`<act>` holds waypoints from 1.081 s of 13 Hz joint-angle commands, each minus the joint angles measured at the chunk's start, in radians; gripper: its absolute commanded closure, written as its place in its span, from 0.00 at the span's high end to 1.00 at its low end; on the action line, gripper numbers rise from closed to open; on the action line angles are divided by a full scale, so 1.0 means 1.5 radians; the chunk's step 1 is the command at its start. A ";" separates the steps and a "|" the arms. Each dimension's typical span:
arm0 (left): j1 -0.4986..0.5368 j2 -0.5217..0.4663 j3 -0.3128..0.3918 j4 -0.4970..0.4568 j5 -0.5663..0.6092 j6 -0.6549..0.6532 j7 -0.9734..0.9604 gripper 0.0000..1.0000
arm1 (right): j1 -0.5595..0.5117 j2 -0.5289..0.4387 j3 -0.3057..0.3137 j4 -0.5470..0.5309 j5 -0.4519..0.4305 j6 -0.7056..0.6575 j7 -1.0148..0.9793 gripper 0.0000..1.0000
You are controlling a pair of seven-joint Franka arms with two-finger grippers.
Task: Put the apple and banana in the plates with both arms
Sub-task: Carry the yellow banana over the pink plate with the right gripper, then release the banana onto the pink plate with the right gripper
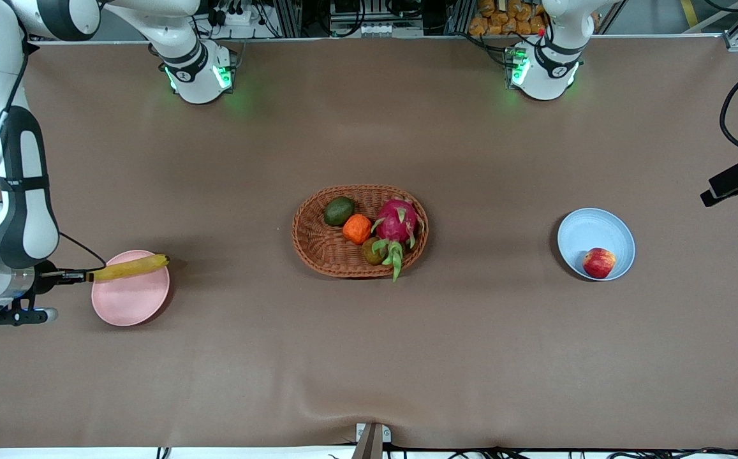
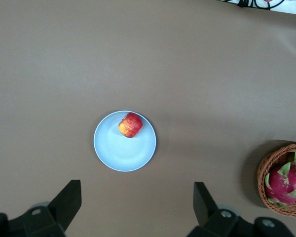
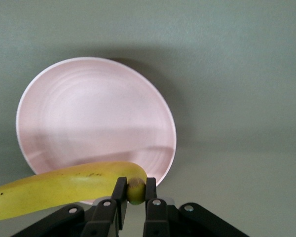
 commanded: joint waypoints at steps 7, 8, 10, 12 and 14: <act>-0.245 -0.126 0.269 -0.132 0.005 0.010 0.029 1.00 | -0.021 0.005 0.013 0.025 -0.040 0.075 -0.151 1.00; -0.244 -0.137 0.269 -0.148 0.004 0.011 0.029 1.00 | -0.015 -0.005 0.015 0.024 -0.039 0.071 -0.150 1.00; -0.228 -0.165 0.255 -0.188 -0.006 0.028 0.029 1.00 | -0.004 -0.046 0.025 0.023 -0.029 -0.006 -0.131 1.00; -0.207 -0.175 0.240 -0.200 -0.014 0.033 0.030 1.00 | 0.038 -0.108 0.023 0.018 -0.033 -0.049 -0.071 1.00; -0.207 -0.179 0.235 -0.202 -0.015 0.033 0.030 1.00 | 0.090 -0.179 0.006 -0.013 -0.038 -0.059 -0.029 1.00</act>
